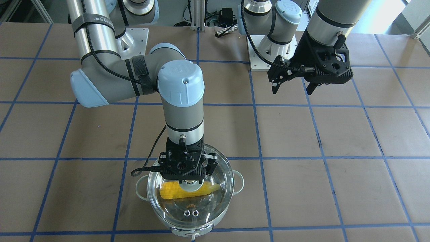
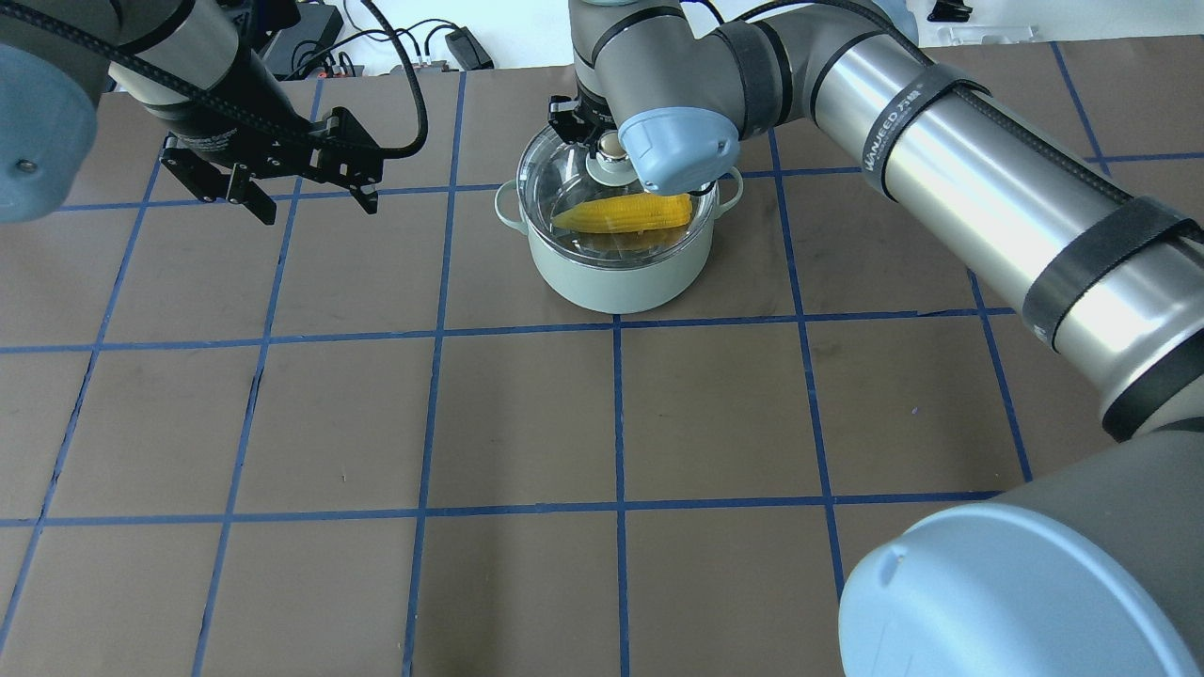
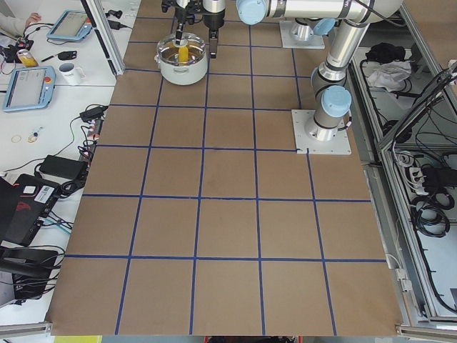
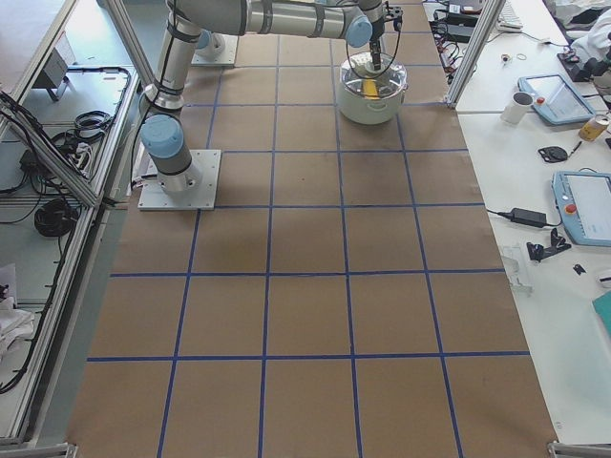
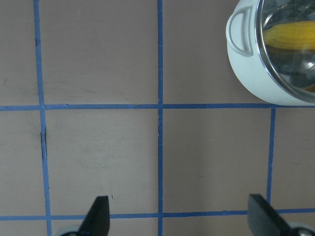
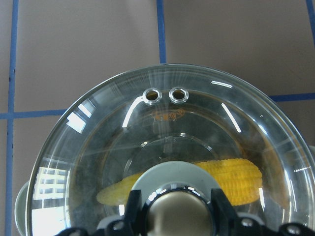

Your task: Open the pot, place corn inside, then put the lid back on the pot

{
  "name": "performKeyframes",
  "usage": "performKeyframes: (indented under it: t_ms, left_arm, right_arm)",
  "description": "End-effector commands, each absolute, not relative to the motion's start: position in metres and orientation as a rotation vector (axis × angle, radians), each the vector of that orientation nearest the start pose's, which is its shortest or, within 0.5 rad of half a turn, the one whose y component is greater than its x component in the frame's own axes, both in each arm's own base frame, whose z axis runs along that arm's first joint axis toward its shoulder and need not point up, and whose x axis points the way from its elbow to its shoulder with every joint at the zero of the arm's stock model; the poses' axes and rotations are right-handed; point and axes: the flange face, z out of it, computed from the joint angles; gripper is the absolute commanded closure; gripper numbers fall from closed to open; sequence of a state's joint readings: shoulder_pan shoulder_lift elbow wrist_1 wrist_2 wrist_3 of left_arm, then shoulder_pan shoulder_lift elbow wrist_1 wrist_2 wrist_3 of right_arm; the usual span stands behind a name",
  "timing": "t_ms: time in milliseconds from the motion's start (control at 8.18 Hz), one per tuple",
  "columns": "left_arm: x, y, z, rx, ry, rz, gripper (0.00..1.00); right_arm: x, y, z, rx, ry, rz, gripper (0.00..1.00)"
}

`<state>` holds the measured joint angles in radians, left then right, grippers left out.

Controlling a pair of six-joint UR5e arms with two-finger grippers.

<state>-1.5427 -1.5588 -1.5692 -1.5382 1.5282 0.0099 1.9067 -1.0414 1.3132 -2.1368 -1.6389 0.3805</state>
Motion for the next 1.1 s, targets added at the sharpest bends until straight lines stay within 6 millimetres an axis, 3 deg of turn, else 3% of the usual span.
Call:
performKeyframes:
  t_ms: [0, 978]
  left_arm:
    - [-0.1182, -0.4922, 0.5007, -0.039, 3.124, -0.076, 0.00]
    - [-0.1187, -0.4879, 0.4983, -0.039, 3.128, -0.069, 0.00]
  right_arm:
    - [0.3554, -0.6348, 0.3552, 0.075, 3.070, -0.463, 0.60]
    - [0.3541, -0.6335, 0.3491, 0.054, 3.076, -0.477, 0.60]
